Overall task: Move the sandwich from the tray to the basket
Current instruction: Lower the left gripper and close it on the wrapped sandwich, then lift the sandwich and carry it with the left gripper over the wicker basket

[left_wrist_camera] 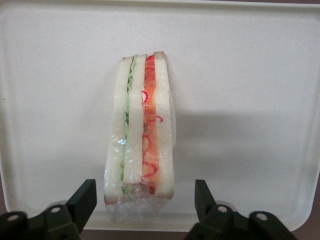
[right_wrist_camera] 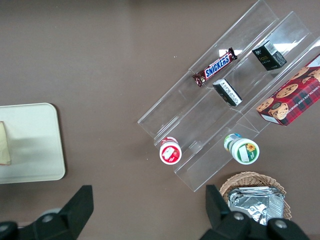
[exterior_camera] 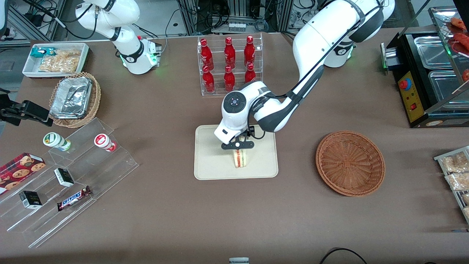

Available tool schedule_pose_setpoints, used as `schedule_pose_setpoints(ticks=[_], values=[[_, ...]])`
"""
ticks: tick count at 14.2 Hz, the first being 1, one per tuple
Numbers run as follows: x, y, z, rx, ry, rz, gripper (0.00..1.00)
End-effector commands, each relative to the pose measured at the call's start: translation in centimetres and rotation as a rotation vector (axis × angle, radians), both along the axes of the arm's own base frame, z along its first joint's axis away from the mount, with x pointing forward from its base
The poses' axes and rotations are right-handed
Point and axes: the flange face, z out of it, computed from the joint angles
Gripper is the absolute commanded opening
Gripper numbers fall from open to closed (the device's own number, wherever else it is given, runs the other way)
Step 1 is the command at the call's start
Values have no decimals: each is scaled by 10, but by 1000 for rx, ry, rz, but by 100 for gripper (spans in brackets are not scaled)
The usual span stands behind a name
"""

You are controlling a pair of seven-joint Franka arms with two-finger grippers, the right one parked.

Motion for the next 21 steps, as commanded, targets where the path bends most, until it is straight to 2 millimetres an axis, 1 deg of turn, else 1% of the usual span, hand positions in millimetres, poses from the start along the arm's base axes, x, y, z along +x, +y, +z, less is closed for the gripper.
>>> schedule_pose_setpoints(ticks=[1,3,5,7,8,10,11,12,13,14,15,16,19,20,21], values=[[3,-5,3,2,-25,22,53],[3,-5,2,5,-24,65,29],[3,-5,1,8,-24,101,16],[2,-3,-1,17,-18,109,11],[5,-1,2,18,-22,113,9],[17,14,11,45,-17,142,8],[29,32,27,69,-10,173,8],[44,55,44,81,-10,211,8],[57,83,62,106,-7,249,8],[64,106,74,132,13,274,9],[74,132,89,132,42,324,8],[80,158,101,137,63,348,8],[85,247,133,175,124,345,9],[85,275,140,174,148,338,9],[83,307,141,180,172,326,9]])
